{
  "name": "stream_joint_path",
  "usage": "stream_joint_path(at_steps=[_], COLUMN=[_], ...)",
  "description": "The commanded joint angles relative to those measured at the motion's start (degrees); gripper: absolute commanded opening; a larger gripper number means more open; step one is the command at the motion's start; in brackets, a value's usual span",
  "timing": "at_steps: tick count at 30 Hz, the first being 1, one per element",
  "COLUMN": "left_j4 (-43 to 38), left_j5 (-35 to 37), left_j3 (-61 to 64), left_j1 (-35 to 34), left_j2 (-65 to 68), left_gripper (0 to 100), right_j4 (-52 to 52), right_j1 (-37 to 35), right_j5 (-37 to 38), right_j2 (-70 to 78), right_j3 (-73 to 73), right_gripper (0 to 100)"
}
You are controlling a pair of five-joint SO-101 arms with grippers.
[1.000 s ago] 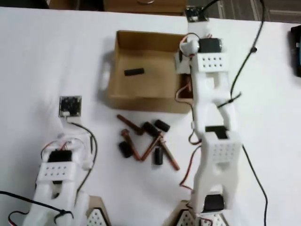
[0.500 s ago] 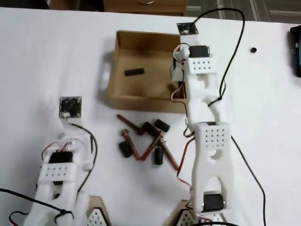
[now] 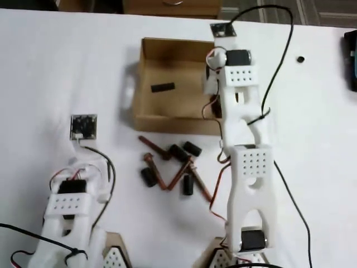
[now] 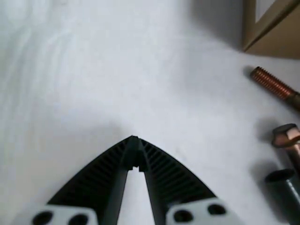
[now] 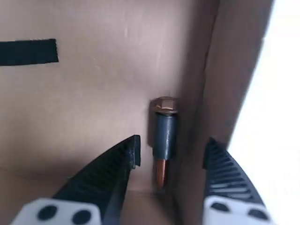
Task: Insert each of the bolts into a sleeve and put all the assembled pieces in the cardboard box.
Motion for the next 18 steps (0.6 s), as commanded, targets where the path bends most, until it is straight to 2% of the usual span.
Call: stream_joint_path(at_steps=[1,5,11,14,18], left_j4=[-1.1,-1.1,-1.1,-1.1,-1.1], left_j5=[-0.1,-0.1,-0.1,-0.1,0.0], left_j3=[0.0,0.0,0.0,0.0,0.0], left_j1=[-0.4,-0.4,-0.4,-0.4,-0.4], left_j2=[-0.5,-0.5,-0.5,-0.5,-0.5], left_gripper=[2,2,2,2,2], right_j4=[5.3,5.4,5.5,5.5,5.5], right_j1=[-1.4,-2.4,-5.5,-6.5,-6.7], right_j5=[0.3,0.4,0.4,0.4,0.4], right_j2=[-1.1,-3.0,-12.1,-21.3,-37.0], right_j3=[-11.8,-18.1,-15.8,-8.3,11.1], right_gripper=[21.1,20.4,17.1,15.5,15.2])
